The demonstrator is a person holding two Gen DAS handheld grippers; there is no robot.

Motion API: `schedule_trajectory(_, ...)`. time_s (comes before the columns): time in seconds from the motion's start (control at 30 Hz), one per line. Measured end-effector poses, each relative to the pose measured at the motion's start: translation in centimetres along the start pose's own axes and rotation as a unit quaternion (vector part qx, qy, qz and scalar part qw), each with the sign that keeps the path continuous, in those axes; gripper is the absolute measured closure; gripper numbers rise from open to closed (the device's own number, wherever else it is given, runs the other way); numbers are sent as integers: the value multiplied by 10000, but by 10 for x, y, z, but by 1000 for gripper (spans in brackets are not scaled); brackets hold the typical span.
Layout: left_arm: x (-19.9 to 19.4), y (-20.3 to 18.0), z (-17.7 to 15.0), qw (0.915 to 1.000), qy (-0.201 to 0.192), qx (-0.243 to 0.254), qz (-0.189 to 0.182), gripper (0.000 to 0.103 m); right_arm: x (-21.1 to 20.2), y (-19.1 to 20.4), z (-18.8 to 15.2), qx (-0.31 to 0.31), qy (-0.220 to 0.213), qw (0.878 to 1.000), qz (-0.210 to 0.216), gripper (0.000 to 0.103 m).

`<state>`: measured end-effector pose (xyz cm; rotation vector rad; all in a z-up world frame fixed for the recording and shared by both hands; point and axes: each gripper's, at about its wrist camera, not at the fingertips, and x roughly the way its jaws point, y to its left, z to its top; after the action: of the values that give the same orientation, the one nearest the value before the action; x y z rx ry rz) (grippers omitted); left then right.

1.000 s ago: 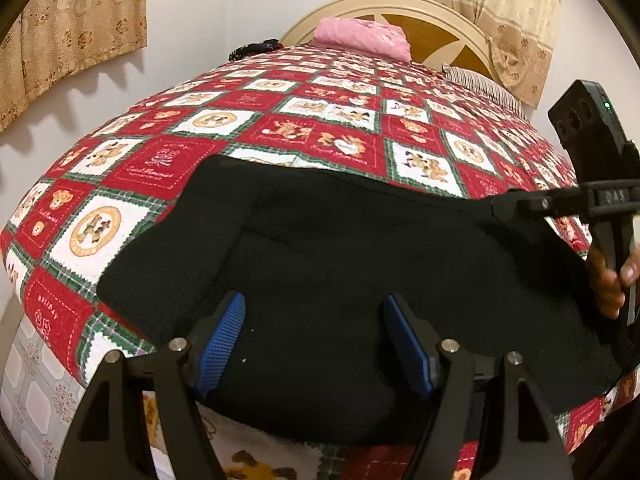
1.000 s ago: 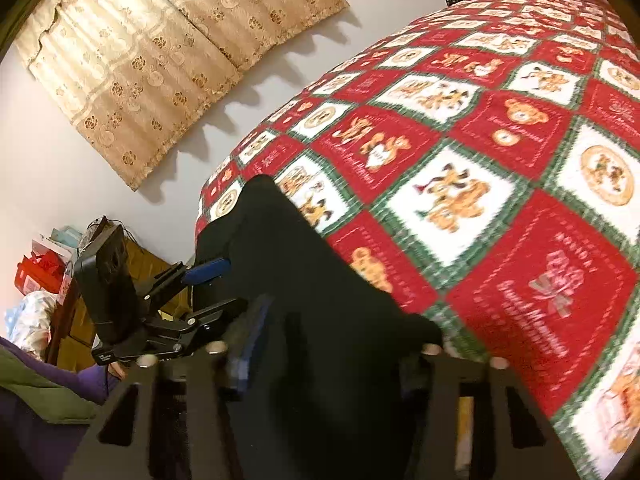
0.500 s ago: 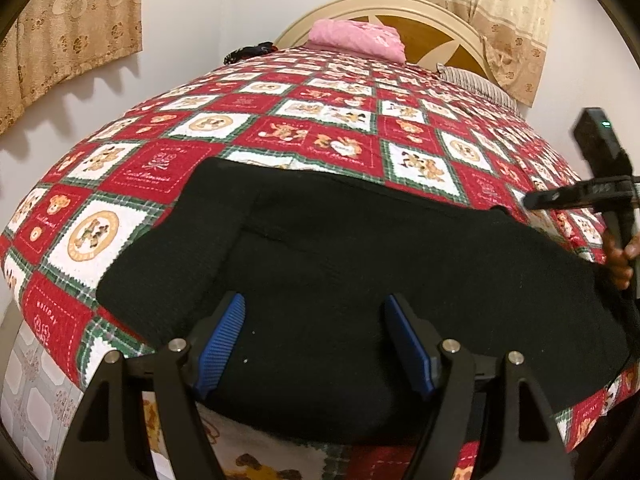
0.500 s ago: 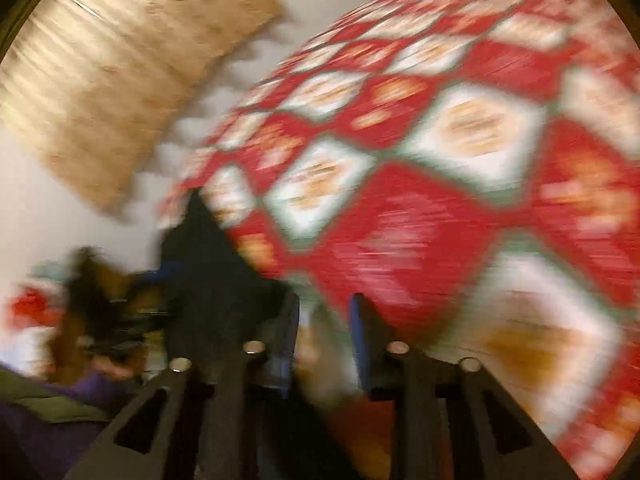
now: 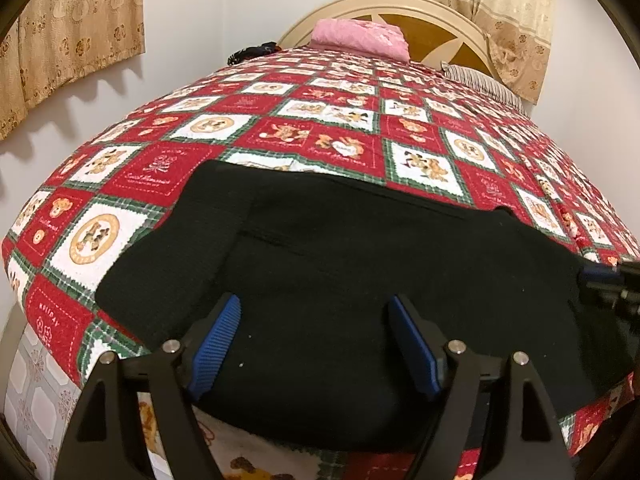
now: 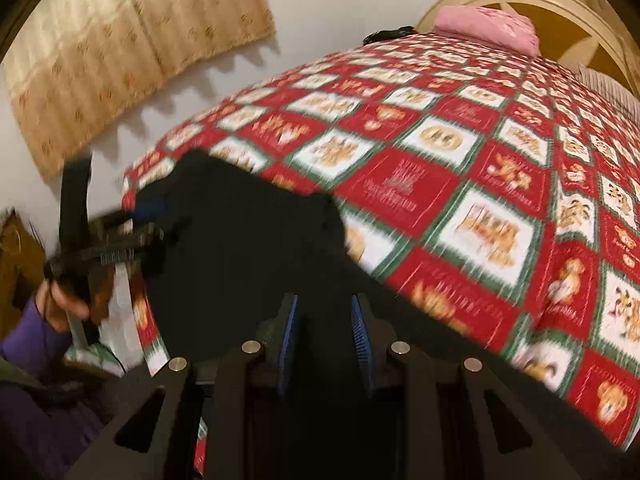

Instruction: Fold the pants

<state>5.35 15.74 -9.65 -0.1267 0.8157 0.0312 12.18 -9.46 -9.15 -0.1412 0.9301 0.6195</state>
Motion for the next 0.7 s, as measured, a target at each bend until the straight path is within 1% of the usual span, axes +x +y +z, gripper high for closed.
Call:
schedule_trajectory(0.07, 0, -1, -1, 10000, -37, 11, 13, 22, 3, -2, -13, -33, 99, 9998, -194, 74)
schedule_trajectory(0.13, 0, -1, -1, 10000, -54, 23, 20, 22, 0, -9, -26, 15, 115, 9995, -288, 74)
schedule_trajectory(0.2, 1, 0, -1, 10000, -60, 11, 21, 22, -10, -23, -35, 223, -6, 9995, -216, 74)
schedule_trajectory(0.3, 0, -1, -2, 10000, -91, -10, 38, 21, -30, -46, -53, 611, -134, 9978, -216, 74)
schedule_trajectory(0.37, 1, -2, -2, 9999, -122, -9, 73, 21, -50, -67, -69, 927, -259, 9948, -332, 74)
schedule_trajectory(0.4, 1, -3, -2, 9999, -132, -8, 107, 20, -58, -73, -75, 1047, -334, 9935, -301, 74)
schedule_trajectory(0.43, 1, -4, -2, 9998, -132, -11, 126, 19, -70, -83, -84, 1236, -479, 9909, -215, 74)
schedule_trajectory(0.47, 2, -5, -1, 9998, -125, -27, 153, 18, -83, -92, -92, 1411, -598, 9879, -221, 74)
schedule_trajectory(0.6, 4, -6, 1, 9996, -85, -175, 210, 14, -132, -129, -125, 1918, -885, 9765, -426, 74)
schedule_trajectory(0.7, 5, -10, 1, 9992, -109, -221, 315, 12, -173, -162, -156, 2479, -1218, 9600, -467, 74)
